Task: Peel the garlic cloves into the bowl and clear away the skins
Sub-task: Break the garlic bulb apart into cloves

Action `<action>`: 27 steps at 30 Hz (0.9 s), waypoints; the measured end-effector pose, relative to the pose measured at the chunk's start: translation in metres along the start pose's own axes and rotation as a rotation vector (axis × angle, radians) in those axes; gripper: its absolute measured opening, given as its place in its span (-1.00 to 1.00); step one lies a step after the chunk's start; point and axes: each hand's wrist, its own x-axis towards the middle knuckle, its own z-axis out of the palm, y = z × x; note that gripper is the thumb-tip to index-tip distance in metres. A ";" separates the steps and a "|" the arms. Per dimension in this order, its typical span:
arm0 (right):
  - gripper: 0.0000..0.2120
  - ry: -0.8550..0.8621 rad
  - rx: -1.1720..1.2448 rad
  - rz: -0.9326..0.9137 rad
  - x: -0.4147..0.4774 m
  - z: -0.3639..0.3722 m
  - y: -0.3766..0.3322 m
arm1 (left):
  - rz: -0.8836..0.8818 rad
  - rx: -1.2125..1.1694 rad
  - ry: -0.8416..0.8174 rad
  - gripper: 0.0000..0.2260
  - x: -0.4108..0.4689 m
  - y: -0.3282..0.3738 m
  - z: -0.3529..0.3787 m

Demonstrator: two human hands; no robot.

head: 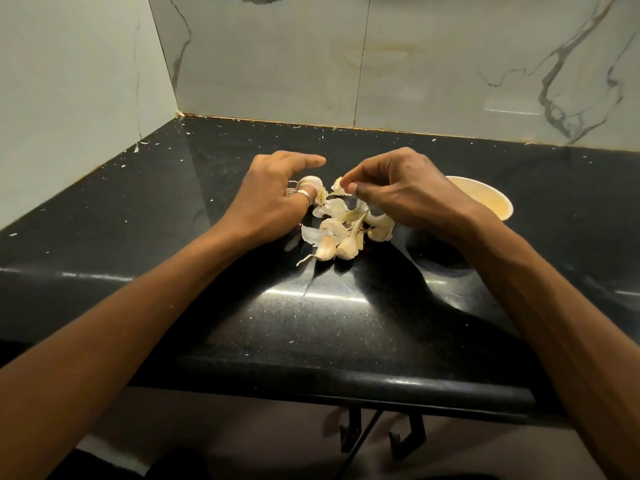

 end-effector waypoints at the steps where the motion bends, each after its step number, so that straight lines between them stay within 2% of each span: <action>1: -0.84 -0.016 0.009 -0.005 -0.001 -0.002 0.001 | 0.024 -0.006 0.041 -0.66 -0.001 0.004 -0.002; 3: -0.86 -0.024 0.061 -0.024 -0.003 -0.009 0.002 | 0.112 -0.028 0.090 -0.72 -0.004 0.012 -0.007; 5: -0.87 -0.050 0.122 -0.052 -0.007 -0.017 0.002 | 0.240 -0.052 0.052 -0.72 -0.008 0.017 -0.012; 8: -0.80 -0.175 0.196 -0.072 -0.016 -0.028 0.000 | 0.402 0.001 -0.133 -0.57 -0.016 0.023 -0.014; 10: -0.70 -0.270 0.164 -0.051 -0.019 -0.031 -0.001 | 0.448 0.070 -0.252 -0.47 -0.018 0.024 -0.013; 12: -0.60 -0.323 0.080 -0.034 -0.021 -0.031 -0.002 | 0.470 0.125 -0.312 -0.43 -0.018 0.021 -0.012; 15: -0.52 -0.367 -0.040 -0.006 -0.026 -0.030 -0.006 | 0.456 0.143 -0.323 -0.49 -0.018 0.015 -0.013; 19: -0.53 -0.309 -0.218 0.028 -0.028 -0.023 -0.009 | 0.425 0.126 -0.292 -0.55 -0.015 0.011 -0.012; 22: -0.59 -0.283 -0.177 0.031 -0.026 -0.016 -0.010 | 0.405 0.130 -0.262 -0.58 -0.013 0.005 -0.012; 27: -0.50 -0.202 -0.104 0.010 -0.024 -0.009 -0.008 | 0.348 0.165 -0.203 -0.60 -0.012 0.000 -0.014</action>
